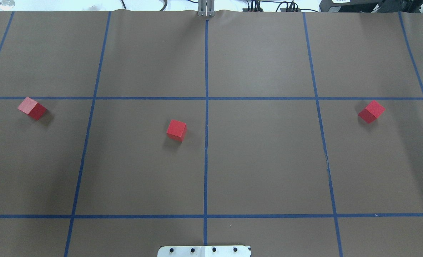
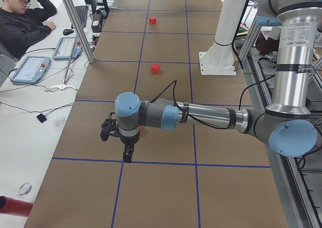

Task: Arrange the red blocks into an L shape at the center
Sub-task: 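Move the left gripper toward the red cube near the center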

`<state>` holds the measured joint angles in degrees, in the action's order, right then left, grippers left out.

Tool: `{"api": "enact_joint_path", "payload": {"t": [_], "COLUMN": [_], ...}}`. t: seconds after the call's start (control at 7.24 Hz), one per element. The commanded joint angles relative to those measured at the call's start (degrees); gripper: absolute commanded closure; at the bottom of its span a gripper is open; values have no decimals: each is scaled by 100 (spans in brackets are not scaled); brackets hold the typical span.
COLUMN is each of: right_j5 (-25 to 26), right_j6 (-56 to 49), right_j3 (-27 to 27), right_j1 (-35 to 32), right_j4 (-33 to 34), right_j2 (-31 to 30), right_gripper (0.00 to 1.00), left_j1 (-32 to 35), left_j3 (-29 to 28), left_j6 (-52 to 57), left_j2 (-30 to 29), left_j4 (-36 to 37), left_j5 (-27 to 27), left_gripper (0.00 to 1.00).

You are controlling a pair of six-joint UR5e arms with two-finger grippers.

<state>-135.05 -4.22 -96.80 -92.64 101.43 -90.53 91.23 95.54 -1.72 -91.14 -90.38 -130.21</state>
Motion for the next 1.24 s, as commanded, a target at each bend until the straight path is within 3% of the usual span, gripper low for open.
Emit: {"api": "enact_joint_path", "payload": {"t": [0.0,0.55,0.83,1.1], "right_j5": [-13,-22,-39,-135], "right_j6": [17,35,35,44], "right_j3": [-23,-50,-41,-84], "right_j1": [0,0,0,71], "right_j4": [0,-70,-421,-440], "right_j2": [0,18,9,70], "right_gripper": [0,0,1,0], "left_j1": [-44,-1167,-1780,-2622], "left_j3": [9,43,437,545], "left_j6": [-13,-398,-2211,-3400], "left_j2": [-35,-878,-1195,-1362], "left_j4": [-40,-137,-338,-1248], "left_j5": [-13,137,128,110], "left_gripper": [0,0,0,0]}}
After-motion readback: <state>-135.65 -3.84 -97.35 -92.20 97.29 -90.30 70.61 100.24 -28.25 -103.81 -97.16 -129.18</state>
